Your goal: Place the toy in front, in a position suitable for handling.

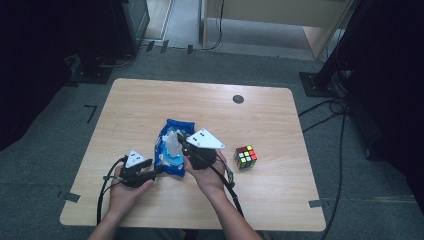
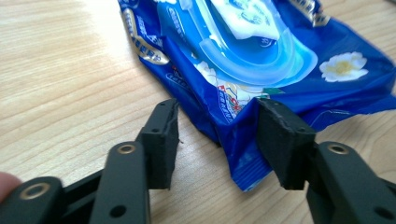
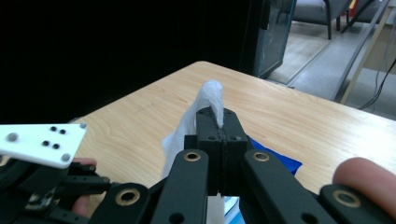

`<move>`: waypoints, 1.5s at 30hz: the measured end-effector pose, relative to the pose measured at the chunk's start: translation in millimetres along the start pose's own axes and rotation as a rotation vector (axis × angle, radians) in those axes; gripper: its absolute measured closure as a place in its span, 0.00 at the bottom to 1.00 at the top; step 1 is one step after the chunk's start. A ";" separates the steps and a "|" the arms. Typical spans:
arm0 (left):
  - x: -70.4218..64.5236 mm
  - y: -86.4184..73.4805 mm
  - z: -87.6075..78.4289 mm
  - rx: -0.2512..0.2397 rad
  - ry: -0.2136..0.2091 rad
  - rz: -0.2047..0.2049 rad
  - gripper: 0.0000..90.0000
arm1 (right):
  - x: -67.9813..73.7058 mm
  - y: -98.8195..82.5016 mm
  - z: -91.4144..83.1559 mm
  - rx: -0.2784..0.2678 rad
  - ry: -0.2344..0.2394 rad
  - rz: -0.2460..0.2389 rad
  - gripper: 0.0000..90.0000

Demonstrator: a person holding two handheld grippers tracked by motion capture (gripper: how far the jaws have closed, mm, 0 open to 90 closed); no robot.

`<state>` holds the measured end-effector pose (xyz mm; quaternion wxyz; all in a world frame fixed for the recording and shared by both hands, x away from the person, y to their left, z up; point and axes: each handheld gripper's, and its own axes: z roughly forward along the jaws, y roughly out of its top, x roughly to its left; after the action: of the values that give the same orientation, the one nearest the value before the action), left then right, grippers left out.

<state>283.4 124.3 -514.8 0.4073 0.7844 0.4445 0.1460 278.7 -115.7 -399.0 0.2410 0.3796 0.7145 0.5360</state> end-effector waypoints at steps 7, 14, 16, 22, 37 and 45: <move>-4.5 7.8 -14.3 -0.104 -0.055 0.019 0.48 | -3.9 2.0 -19.9 -0.004 0.024 -0.004 1.00; -31.9 23.5 -26.7 -0.192 -0.161 0.112 0.40 | -8.6 -3.0 -29.8 -0.003 0.035 0.008 1.00; -41.5 27.9 -29.3 -0.210 -0.186 0.139 0.37 | -8.3 -4.8 -31.4 0.001 0.041 0.012 1.00; -57.8 40.5 -27.0 -0.236 -0.167 0.158 0.31 | -3.9 -11.6 -32.7 0.011 0.067 0.016 1.00; -53.7 45.5 -15.5 -0.273 -0.097 0.135 0.98 | -7.4 -31.0 -43.2 0.022 0.146 0.038 0.87; -41.9 45.4 -20.3 -0.293 -0.078 0.093 0.98 | -41.4 -44.3 -68.2 0.015 0.048 0.094 0.60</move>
<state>274.1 88.0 -461.6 0.5271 0.7413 0.3657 0.1973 239.5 -194.7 -422.5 0.1956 0.4014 0.7055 0.5504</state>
